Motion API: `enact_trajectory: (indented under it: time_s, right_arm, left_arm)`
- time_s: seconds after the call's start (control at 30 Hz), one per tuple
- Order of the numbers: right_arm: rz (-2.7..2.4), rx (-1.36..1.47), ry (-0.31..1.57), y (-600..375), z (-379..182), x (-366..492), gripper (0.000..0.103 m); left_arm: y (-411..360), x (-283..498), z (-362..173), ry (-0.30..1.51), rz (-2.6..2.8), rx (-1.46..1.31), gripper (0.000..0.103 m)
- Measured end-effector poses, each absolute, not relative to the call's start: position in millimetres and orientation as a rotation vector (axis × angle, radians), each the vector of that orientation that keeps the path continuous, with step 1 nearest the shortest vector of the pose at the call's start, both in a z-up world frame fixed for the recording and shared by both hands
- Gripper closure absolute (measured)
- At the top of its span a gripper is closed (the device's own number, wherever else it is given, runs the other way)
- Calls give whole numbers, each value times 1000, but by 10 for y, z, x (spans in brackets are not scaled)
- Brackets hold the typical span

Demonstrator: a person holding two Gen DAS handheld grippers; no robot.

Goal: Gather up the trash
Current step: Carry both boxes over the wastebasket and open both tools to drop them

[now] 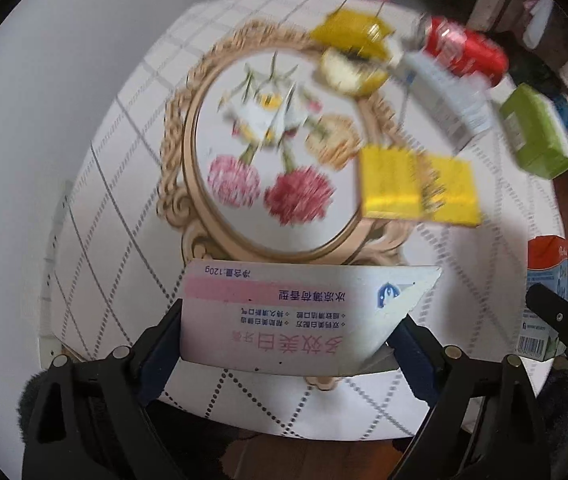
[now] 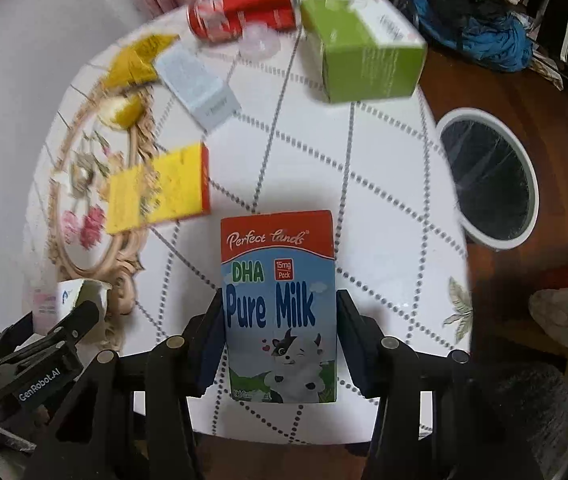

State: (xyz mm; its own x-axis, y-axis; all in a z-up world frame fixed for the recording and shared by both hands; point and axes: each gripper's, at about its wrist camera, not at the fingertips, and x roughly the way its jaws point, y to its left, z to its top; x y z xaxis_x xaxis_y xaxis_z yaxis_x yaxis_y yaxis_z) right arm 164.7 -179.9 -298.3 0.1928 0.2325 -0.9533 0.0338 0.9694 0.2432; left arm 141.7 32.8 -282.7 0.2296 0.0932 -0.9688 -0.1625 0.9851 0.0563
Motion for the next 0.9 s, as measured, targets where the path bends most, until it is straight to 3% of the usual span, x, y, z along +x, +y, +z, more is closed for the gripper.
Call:
enact_trajectory:
  time_s: [0.3,0.47,0.63,0.9]
  right_arm:
    - [119,383,1228,-2676,-2358,1703,50]
    - [27,438,1164,-3537,-2185,1734,50]
    - [-104,479,1185,-4448,-2491,1789,50]
    - [-171,619,1302,-5459,-3456,2027,50]
  left_arm:
    - [-597,1789,-2118,1179,17,-14,9]
    - [-1381,2138,-1980,1151,-139,-22,9]
    - [-2181,2501,-2208,1214,-268,-62,9]
    - [-3282,3111,-3039,1407,-383,-63,9]
